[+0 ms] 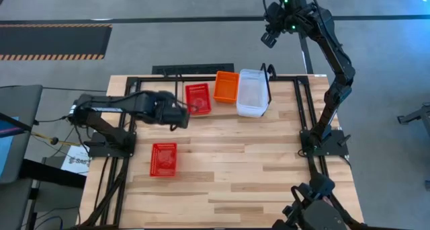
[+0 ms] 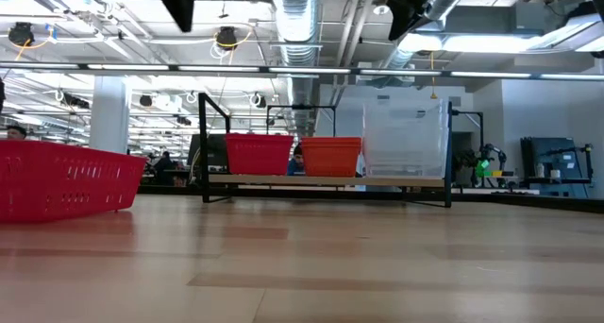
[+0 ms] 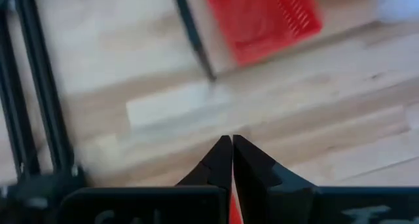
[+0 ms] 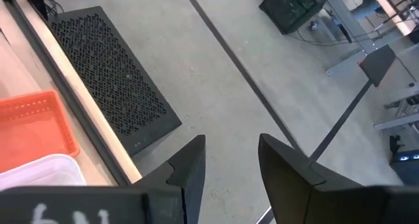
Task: Stack baskets on shelf by color
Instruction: Stack the red bin on top of the red bins on the shelf
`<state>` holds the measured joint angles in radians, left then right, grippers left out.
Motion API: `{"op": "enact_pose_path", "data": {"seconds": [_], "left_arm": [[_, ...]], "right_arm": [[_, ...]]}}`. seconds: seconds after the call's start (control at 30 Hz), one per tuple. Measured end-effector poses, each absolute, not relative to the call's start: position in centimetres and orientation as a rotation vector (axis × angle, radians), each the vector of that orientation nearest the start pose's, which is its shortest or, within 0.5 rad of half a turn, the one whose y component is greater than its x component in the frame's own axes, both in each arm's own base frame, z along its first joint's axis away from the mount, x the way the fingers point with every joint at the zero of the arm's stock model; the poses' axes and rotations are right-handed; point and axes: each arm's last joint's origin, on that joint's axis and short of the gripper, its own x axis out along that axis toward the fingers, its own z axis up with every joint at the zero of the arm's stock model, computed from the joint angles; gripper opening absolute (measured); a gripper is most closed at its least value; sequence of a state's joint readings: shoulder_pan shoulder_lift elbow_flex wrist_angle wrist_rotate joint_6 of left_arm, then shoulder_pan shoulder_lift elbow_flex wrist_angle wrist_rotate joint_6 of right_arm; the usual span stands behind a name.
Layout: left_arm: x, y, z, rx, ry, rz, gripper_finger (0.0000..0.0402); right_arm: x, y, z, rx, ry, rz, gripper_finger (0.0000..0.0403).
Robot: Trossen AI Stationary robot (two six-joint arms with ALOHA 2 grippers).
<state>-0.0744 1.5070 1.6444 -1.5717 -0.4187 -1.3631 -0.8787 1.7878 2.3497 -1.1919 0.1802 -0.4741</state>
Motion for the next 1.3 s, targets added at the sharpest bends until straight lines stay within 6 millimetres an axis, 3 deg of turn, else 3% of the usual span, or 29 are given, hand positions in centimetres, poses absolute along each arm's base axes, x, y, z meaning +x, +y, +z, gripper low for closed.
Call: {"op": "enact_pose_path", "data": {"seconds": [0.23,0.43,0.7,0.93,1.07,1.3], "left_arm": [[24.4,-3.1,32.3,-0.857,1.098,1.192,0.0000],[22.5,-5.1,28.5,-0.957,1.180,1.365,0.0000],[19.7,-7.8,26.5,-1.117,1.040,1.497,0.0000],[19.4,-9.3,24.9,-1.148,1.051,1.473,0.0004],[19.5,-9.3,23.9,-1.164,1.048,1.456,0.0034],[19.1,-9.2,21.8,-1.171,1.073,1.476,0.0121]], "right_arm": [[20.6,-25.7,48.4,-0.178,0.856,-0.844,0.0159],[20.7,-25.8,47.9,-0.168,0.880,-0.834,0.0159],[21.1,-26.2,46.7,-0.151,0.918,-0.819,0.0159],[21.7,-26.9,45.2,-0.136,0.947,-0.803,0.0159],[22.0,-27.0,44.9,-0.107,0.910,-0.769,0.0159],[22.6,-26.9,45.1,-0.118,0.867,-0.742,0.0159]]}}
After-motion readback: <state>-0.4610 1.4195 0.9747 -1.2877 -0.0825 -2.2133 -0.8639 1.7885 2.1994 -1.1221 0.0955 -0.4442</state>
